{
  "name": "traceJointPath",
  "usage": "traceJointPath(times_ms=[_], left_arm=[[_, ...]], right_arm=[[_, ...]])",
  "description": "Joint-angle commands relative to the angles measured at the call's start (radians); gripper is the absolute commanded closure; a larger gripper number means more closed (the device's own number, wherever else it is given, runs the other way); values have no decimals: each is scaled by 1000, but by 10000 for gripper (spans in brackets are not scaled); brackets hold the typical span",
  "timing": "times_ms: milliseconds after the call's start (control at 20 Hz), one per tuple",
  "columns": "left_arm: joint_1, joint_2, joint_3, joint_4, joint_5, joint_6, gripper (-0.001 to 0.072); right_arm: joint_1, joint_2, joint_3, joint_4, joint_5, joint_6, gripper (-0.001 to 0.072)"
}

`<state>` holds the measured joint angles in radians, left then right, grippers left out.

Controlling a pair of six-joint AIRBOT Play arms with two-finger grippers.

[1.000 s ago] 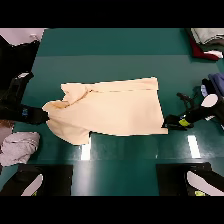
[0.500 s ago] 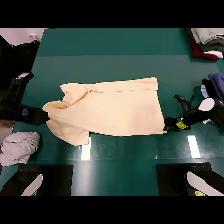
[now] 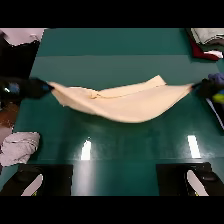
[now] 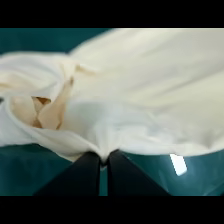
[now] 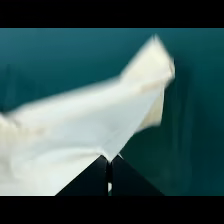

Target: Fold the shirts.

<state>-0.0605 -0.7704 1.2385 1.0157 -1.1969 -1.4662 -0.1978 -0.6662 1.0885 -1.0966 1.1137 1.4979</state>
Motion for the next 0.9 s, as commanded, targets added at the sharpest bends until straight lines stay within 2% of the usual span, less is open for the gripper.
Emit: traceJointPath(times_ms=[0,200,300,500,700,850], left_arm=[[0,1,224,18,110,34,676],[0,1,468,67,187,37,675],[0,1,559,69,224,65,676],[0,1,684,70,234,87,676],[0,1,780,69,225,86,676],[0,1,829,56,179,62,676]], right_arm=[[-83,95,204,32,-154,0,700],[-150,84,362,31,-166,-1,700],[-155,49,442,31,-158,-11,700],[-154,-39,605,30,-111,-27,700],[-154,-101,761,29,-14,-26,700],[-154,-145,879,20,139,-24,700]])
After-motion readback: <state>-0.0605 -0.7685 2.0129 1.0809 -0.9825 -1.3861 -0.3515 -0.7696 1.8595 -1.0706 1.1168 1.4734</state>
